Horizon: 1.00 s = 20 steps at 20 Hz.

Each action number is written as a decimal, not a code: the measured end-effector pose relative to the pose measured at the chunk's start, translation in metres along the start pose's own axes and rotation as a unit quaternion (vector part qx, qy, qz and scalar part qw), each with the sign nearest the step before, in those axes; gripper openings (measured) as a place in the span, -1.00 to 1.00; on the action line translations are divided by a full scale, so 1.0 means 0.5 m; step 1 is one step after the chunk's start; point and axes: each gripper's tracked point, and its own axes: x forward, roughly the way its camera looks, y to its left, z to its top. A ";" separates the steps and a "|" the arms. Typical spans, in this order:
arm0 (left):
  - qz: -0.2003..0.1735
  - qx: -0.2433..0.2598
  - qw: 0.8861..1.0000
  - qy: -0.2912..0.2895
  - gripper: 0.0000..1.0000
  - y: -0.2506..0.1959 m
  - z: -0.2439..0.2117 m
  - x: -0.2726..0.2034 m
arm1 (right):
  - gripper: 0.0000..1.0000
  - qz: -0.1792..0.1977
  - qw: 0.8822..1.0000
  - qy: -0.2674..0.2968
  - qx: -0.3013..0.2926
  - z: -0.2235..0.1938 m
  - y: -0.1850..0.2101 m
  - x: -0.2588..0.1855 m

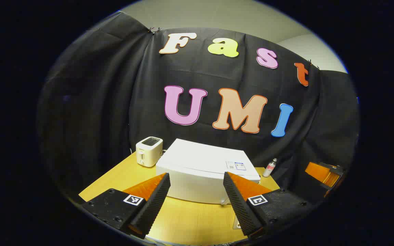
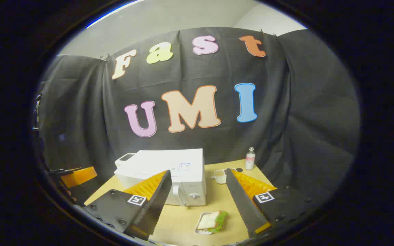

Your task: Open the microwave oven with the left hand, put the food in, and close the microwave oven.

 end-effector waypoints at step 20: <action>-0.004 0.011 1.000 0.005 0.89 -0.030 -0.024 -0.020 | 0.98 -0.029 0.999 -0.017 0.020 0.020 -0.102 -0.038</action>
